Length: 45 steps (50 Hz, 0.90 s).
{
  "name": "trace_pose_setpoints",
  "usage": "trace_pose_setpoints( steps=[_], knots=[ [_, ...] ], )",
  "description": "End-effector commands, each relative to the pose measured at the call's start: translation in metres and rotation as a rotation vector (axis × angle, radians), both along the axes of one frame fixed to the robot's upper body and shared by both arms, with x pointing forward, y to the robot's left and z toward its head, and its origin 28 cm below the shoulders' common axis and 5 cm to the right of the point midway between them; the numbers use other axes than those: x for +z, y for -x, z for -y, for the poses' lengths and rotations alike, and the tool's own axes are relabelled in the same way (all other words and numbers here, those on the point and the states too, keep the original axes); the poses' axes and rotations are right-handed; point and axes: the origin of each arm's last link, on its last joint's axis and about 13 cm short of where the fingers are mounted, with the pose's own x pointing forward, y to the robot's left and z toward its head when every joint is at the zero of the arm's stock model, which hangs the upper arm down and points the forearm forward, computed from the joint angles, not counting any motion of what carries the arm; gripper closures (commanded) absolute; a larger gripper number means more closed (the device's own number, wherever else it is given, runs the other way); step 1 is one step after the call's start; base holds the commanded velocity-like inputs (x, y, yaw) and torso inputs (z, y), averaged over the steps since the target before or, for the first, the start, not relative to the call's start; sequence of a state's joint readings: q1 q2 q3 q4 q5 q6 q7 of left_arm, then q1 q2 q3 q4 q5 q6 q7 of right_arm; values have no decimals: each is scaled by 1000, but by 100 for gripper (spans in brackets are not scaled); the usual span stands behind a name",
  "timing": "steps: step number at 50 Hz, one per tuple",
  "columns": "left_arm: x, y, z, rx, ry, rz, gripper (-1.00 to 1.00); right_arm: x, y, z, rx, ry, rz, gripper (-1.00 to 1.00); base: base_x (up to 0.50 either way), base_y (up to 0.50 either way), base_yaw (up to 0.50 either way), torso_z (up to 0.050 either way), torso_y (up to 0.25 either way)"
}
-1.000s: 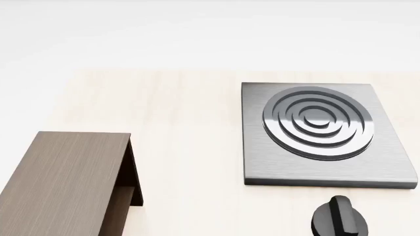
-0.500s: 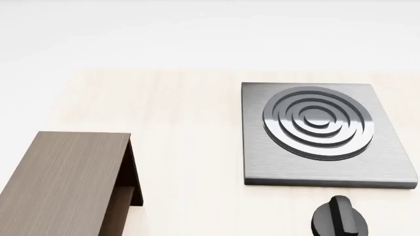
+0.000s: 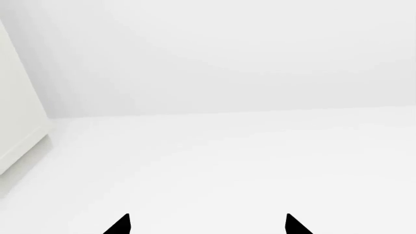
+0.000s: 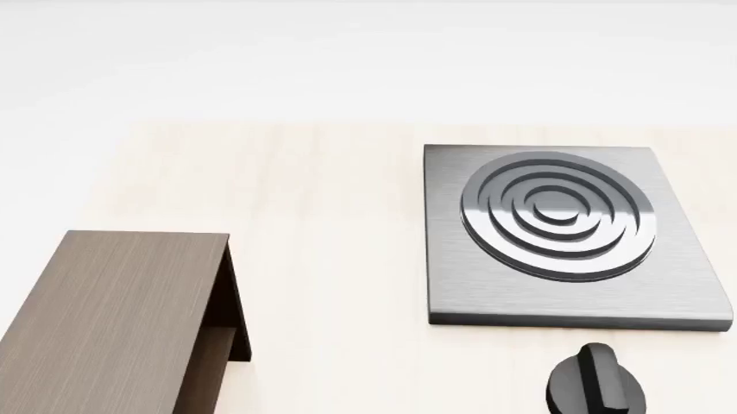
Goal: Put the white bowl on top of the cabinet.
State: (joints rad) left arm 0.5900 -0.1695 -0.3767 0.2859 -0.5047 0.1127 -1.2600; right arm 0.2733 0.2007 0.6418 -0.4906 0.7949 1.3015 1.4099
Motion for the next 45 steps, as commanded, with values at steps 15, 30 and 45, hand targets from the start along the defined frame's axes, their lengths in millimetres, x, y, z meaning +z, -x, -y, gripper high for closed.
trace_pose_setpoints(
  steps=[15,30,45],
  knots=[
    [0,-1,1,-1,-3,-5,-100,-33,-3,18,-97,-36,-91,-100,1,-2,-2,0,0],
    [-1,-2,0,-2,1,-2,-100,-50,0,26,-158,-64,-121,-100,0,-3,-3,-2,0],
    [-1,-2,0,-5,5,-2,-100,-60,10,35,-254,-85,-142,-100,0,0,-1,-2,0]
  ],
)
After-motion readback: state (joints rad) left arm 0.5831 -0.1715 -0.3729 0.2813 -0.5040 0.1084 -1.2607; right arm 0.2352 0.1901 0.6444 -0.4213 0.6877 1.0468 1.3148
